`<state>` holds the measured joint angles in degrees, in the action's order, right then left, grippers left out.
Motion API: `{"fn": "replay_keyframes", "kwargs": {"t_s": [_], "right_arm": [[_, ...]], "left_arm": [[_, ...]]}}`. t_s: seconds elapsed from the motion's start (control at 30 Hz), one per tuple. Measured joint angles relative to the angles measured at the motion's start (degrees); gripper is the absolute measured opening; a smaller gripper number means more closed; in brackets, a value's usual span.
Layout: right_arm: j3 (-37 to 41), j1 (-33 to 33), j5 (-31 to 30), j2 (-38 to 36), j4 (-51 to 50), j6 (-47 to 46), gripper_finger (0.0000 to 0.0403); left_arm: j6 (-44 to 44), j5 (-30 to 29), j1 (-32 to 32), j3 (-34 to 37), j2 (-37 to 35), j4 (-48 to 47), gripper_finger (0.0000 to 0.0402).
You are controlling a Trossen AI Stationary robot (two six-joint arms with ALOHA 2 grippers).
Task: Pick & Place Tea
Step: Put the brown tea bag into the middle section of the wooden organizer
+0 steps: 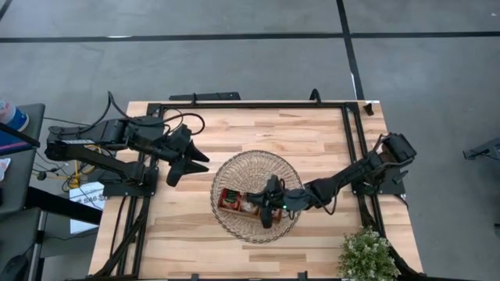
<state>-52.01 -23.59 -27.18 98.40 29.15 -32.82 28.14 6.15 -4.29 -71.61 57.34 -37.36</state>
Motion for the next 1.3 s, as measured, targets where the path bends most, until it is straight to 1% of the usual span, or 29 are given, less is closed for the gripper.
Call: {"fn": "replay_keyframes", "kwargs": {"t_s": [0.07,0.13,0.23,0.3,0.37,0.5,0.6,0.73,1.1,1.3], "right_arm": [[0.8,0.0,0.2,-0.3,-0.3,0.2,0.0],[3.4,0.0,0.2,-0.3,2.8,-1.3,0.0],[8.1,-0.7,-1.2,-0.2,12.7,-2.7,0.0],[10.2,-1.3,-2.6,-0.2,19.2,-0.9,0.0],[11.5,-1.6,-2.7,-0.3,22.0,1.4,0.0],[12.6,-1.5,-2.4,-0.1,22.4,3.7,0.0],[12.7,-1.4,-2.3,0.3,22.2,7.3,0.0],[12.7,-0.9,-0.6,0.3,21.5,9.5,0.0],[12.6,2.4,7.6,0.3,20.9,10.9,0.0],[12.6,3.6,10.6,0.3,20.5,11.0,0.0]], "left_arm": [[0.0,0.0,0.0,0.0,0.0,0.3,0.0174],[0.0,-0.1,0.0,0.0,0.0,0.7,0.0174],[0.0,-0.3,0.0,0.0,0.0,1.1,0.0174],[0.0,-0.4,0.0,0.0,0.0,1.1,0.0174],[0.0,-0.5,0.0,0.0,0.0,1.2,0.0174],[0.0,-0.9,0.0,0.0,0.0,1.9,0.0174],[0.0,-1.1,0.0,0.0,0.0,2.2,0.0174],[0.0,-1.6,0.0,0.0,0.0,2.3,0.0174],[0.0,-2.5,0.0,0.0,0.0,2.3,0.0174],[0.0,-2.5,0.0,0.0,0.0,2.3,0.0174]]}}
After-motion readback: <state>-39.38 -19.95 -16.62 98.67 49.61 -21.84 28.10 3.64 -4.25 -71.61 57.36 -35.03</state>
